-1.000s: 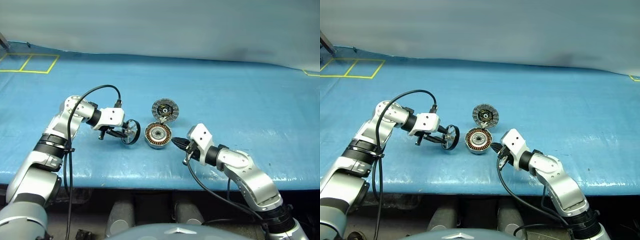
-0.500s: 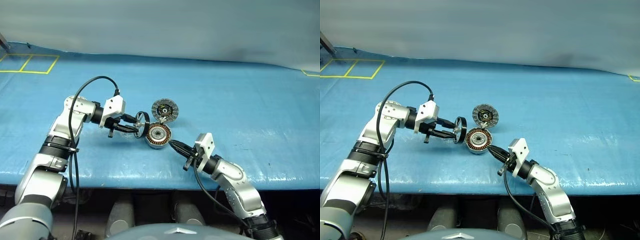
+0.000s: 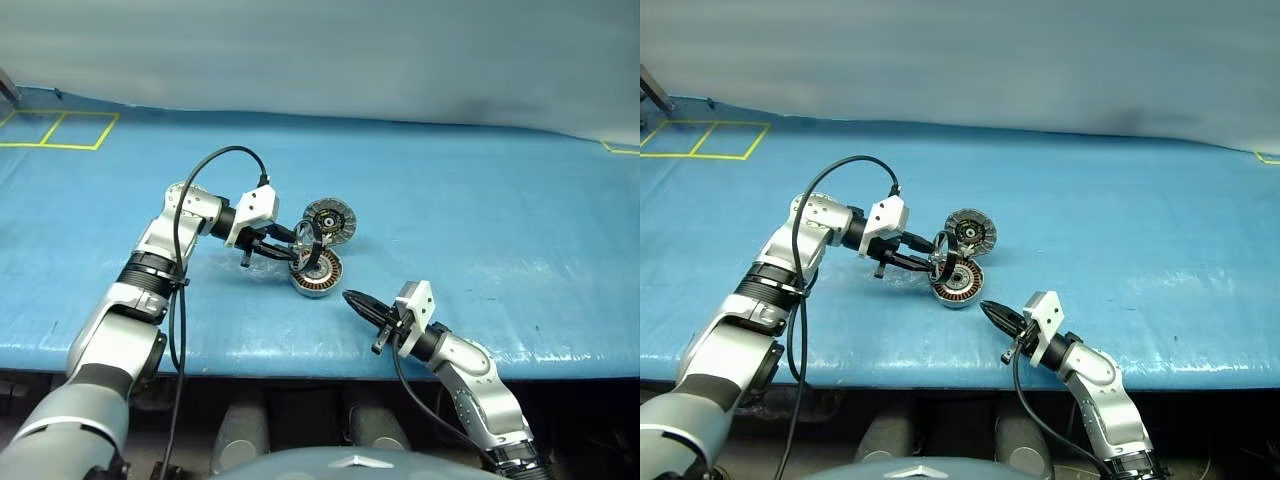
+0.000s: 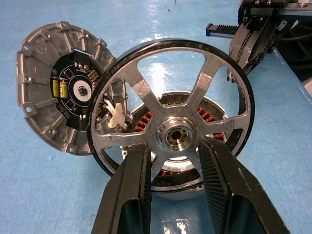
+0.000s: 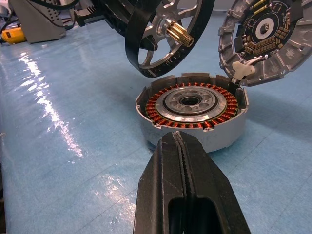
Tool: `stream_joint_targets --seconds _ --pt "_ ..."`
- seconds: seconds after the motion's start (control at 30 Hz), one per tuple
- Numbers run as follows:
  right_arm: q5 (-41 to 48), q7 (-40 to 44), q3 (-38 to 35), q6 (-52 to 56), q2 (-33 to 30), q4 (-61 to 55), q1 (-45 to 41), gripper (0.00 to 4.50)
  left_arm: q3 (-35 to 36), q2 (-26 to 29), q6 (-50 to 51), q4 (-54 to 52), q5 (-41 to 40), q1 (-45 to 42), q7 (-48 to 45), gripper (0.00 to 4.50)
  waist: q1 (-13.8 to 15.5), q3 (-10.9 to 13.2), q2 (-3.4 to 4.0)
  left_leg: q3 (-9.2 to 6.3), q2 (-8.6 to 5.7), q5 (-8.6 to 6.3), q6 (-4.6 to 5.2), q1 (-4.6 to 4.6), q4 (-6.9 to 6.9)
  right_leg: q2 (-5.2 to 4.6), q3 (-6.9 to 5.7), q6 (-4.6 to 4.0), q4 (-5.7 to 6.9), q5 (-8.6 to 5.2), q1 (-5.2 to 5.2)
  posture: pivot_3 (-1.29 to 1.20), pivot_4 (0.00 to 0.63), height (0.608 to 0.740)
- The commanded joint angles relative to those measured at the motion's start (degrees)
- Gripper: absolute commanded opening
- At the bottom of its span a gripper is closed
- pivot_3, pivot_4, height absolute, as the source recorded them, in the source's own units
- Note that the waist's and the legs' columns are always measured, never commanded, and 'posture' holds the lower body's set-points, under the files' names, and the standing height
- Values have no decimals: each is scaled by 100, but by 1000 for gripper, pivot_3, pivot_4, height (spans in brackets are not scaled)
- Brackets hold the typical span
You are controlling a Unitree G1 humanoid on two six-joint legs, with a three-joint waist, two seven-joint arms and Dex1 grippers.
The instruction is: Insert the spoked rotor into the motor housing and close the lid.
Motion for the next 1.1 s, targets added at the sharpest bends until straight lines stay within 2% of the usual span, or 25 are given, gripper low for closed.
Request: stream_joint_targets --seconds 0.03,0.67,0.87,1.1 --pt "-5 -93 -142 -199 27 -166 49 0 -97 -60 -281 144 140 -252 -126 1134 -3 0 0 0 0 0 0 0 -2 0 0 0 -1 0 0 0 150 740" --pt "-141 -219 -171 -344 46 -54 71 0 -278 -205 -836 670 520 -438 -327 1134 -8 0 0 0 0 0 0 2 -7 0 1 -2 -4 -1 0 0 150 740" --pt "-174 -270 -185 -335 64 -55 84 0 -241 -223 -824 731 584 -472 -249 3071 -9 1 -1 0 0 0 0 2 -10 0 1 -3 -4 -2 -1 0 150 740" --pt "-183 -306 -190 -323 60 -1 23 0 -183 -210 -828 694 554 -473 -220 3071 -11 1 -1 0 0 0 0 2 -10 0 1 -3 -5 -2 -1 0 150 740"
